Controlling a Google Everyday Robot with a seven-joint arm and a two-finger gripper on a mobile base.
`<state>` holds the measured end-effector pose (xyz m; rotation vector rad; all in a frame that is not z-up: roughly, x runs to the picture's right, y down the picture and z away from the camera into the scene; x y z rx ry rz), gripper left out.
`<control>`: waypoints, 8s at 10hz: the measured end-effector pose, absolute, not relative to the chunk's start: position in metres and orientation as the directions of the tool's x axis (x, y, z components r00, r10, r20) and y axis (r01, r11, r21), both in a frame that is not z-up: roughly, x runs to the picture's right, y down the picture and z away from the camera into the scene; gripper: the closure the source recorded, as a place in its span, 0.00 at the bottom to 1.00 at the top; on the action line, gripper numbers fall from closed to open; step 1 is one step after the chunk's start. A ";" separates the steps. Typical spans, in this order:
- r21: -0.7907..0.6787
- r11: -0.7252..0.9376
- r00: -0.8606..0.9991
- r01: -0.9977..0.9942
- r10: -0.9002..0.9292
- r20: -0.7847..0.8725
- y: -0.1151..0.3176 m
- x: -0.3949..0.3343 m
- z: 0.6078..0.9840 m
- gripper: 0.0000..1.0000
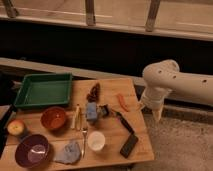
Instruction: Place eraser in table surface
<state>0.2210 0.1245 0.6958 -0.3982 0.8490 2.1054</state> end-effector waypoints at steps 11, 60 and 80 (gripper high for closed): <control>0.433 -0.443 -0.620 -0.785 0.572 -0.537 0.124 0.221 0.696 0.35; 0.094 -0.254 -0.224 -0.963 0.553 -0.802 0.167 0.066 0.692 1.00; 0.115 -0.183 -0.192 -0.976 0.483 -0.855 0.196 0.022 0.764 0.37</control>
